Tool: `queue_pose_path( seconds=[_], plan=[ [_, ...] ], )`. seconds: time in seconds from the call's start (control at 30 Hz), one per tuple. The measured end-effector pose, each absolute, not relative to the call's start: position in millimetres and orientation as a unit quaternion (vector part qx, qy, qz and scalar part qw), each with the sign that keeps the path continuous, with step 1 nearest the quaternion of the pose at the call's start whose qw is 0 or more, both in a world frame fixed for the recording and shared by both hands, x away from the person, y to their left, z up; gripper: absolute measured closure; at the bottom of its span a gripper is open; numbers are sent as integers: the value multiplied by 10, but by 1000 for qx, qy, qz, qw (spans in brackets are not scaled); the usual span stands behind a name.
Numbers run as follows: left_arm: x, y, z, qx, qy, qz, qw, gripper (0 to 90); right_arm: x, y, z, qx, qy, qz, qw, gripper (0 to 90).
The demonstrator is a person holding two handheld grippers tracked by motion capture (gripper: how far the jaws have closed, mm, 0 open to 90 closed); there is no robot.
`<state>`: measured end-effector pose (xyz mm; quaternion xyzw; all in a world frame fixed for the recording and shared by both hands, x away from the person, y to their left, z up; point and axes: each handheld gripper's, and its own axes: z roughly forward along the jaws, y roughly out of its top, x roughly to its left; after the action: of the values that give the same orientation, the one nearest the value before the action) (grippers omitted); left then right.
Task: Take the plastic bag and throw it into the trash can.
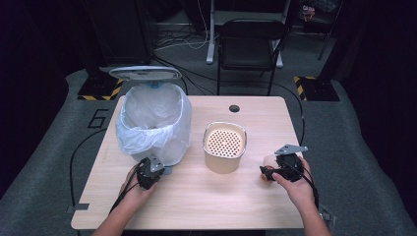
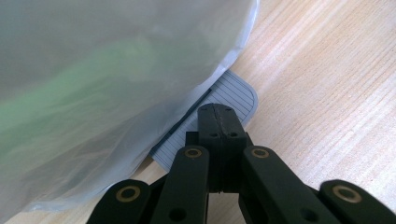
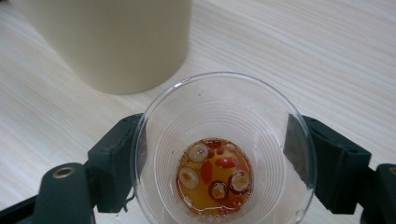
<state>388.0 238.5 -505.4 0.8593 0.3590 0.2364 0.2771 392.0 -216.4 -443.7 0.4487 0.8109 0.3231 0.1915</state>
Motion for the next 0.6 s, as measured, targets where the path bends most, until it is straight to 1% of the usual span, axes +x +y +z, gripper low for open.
queue_pose_path(
  seconds=[0.27,0.37,0.47,0.5,0.53,0.6],
  plan=[
    [3881,2386,-5052,860,358,238,276,900,3973,-2292,-4562,464,803,329,178,187],
    [3878,2389,-5046,860,358,240,272,900,3974,-2293,-4556,468,802,325,180,138],
    [3882,2390,-5046,861,357,240,273,900,3979,-2292,-4530,469,800,328,181,138],
    [3882,2384,-5055,860,359,232,278,900,3986,-2306,-4520,461,803,328,185,138],
    [3881,2383,-5056,859,359,234,278,900,3981,-2295,-4502,468,800,329,180,138],
    [3882,2385,-5052,860,358,235,277,900,3986,-2305,-4473,461,803,329,187,138]
  ],
)
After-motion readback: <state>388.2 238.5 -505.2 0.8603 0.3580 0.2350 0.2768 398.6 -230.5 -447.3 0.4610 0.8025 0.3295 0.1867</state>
